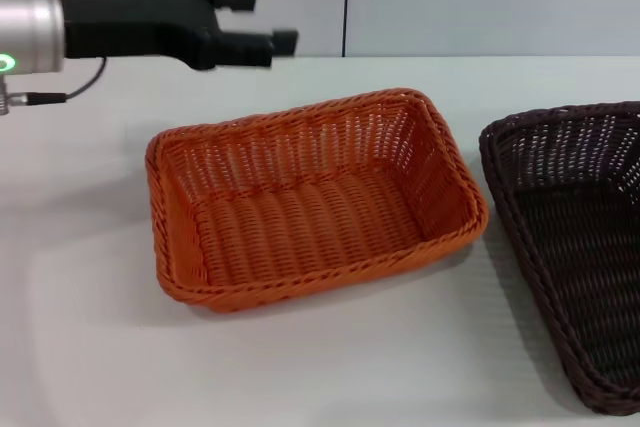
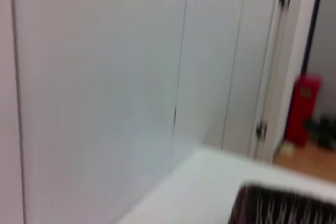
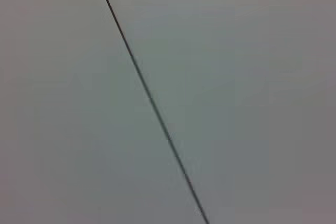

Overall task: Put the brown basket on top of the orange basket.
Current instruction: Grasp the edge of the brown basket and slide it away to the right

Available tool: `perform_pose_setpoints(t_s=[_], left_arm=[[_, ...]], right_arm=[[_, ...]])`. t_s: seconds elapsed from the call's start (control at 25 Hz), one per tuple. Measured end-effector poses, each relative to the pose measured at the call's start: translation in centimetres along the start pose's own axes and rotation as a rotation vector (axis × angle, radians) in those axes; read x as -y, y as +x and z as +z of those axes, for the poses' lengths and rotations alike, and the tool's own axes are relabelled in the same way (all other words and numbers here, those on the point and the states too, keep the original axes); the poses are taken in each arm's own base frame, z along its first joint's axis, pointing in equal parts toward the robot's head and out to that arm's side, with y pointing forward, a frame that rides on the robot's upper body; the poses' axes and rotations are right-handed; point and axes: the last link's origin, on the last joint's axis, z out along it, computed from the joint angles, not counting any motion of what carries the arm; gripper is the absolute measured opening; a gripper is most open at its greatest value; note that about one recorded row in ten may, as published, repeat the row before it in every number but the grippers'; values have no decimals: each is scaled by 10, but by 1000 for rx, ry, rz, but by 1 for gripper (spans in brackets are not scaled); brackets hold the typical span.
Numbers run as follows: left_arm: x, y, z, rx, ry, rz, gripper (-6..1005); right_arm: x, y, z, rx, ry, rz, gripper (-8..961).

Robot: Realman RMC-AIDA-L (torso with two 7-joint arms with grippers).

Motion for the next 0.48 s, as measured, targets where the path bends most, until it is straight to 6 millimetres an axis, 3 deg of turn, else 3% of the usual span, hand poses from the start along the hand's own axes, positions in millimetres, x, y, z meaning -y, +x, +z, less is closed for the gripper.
perform_pose_setpoints(t_s=[0.16,0.32,0.4,0.48], left_arm=[[-6,-6,-22,-186,2,-36,860],[-11,-16,-30,-226,-5,-69,860],[-13,-19,-30,-233,-11,-80,860],[-16,-23,-32,-243,-17,-94,860]], right_arm=[[3,-23,14,-6,-98,24,526],[3,-58,46,-107,-256,14,526],[-2,-89,78,-221,-364,-9,526],[-6,-98,88,-261,-398,-29,526]])
